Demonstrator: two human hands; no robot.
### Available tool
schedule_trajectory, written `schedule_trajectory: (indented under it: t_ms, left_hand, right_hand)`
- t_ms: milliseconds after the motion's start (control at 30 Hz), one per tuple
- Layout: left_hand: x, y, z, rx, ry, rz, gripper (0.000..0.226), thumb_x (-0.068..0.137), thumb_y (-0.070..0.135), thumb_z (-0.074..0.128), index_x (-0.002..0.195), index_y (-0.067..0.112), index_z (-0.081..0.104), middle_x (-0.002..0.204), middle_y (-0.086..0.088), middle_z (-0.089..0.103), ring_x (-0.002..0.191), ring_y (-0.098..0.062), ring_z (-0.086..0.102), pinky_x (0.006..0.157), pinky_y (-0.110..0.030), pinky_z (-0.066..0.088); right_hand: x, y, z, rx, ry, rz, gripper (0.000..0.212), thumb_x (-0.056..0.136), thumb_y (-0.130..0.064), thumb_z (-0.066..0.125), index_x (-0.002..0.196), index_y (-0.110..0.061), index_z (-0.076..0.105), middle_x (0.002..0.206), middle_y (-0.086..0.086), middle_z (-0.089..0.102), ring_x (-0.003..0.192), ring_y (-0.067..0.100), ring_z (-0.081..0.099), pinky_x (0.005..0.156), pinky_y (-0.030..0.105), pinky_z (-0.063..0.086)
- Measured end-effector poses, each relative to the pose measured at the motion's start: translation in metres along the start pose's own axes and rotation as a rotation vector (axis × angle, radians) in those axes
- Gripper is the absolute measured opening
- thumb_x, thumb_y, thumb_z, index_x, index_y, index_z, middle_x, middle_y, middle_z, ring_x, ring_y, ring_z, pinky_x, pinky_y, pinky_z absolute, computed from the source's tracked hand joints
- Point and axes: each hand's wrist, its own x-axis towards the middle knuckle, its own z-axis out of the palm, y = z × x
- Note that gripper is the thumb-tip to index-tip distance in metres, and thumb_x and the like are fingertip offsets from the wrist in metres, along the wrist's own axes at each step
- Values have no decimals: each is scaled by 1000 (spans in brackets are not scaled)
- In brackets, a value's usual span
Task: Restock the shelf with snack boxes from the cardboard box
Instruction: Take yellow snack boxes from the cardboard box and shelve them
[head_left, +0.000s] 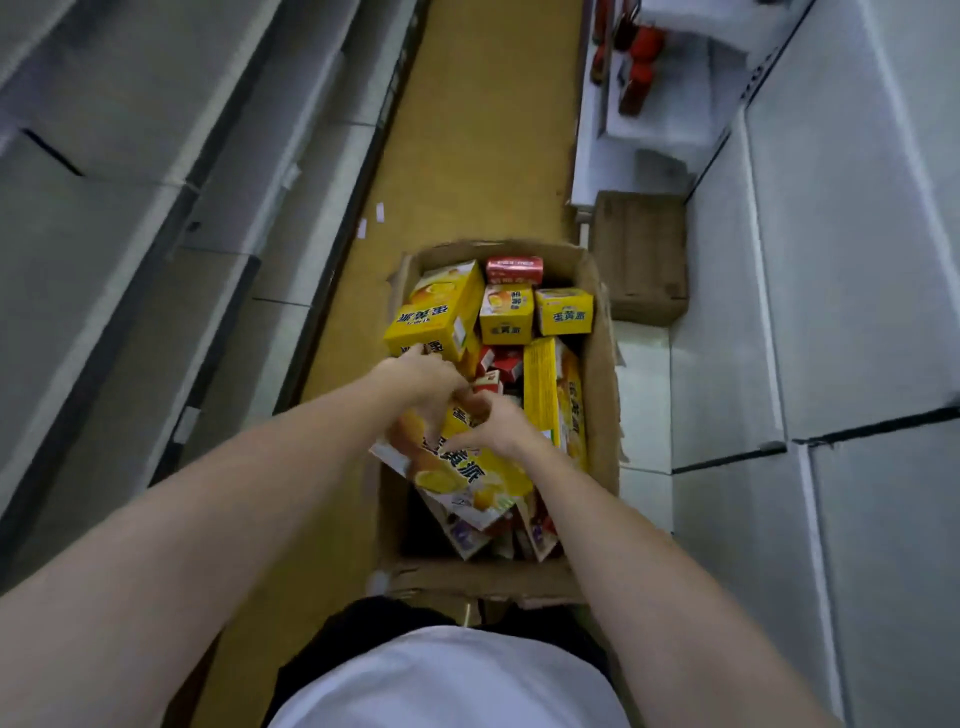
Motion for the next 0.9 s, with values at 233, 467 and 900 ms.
schedule_trajectory:
  t_ms: [233, 467, 900]
  left_hand:
    - [-20, -38, -6, -298, 200, -189, 65, 69, 62, 75, 116, 22, 55, 115, -2, 54, 110, -25, 54, 83, -38, 48]
    - [-25, -4, 13, -497, 283, -393, 58, 70, 63, 72, 102, 19, 50, 111, 0, 55, 96, -24, 55, 75, -37, 41]
    - [-32, 15, 32, -645, 458, -563, 74, 66, 69, 72, 114, 16, 50, 112, 1, 52, 103, -21, 54, 76, -37, 46]
  right_hand:
    - [8, -4, -28, -215, 166, -17, 81, 67, -34, 82, 139, -24, 46, 130, 0, 49, 122, 25, 52, 101, 47, 46]
    - [14, -14, -39, -452, 326, 148, 83, 84, -25, 71, 152, -9, 25, 157, 14, 24, 144, 32, 28, 111, 46, 37]
    - [15, -11, -40, -209, 485, -27, 74, 82, -18, 66, 147, -13, 32, 141, 7, 42, 131, 26, 43, 105, 40, 43]
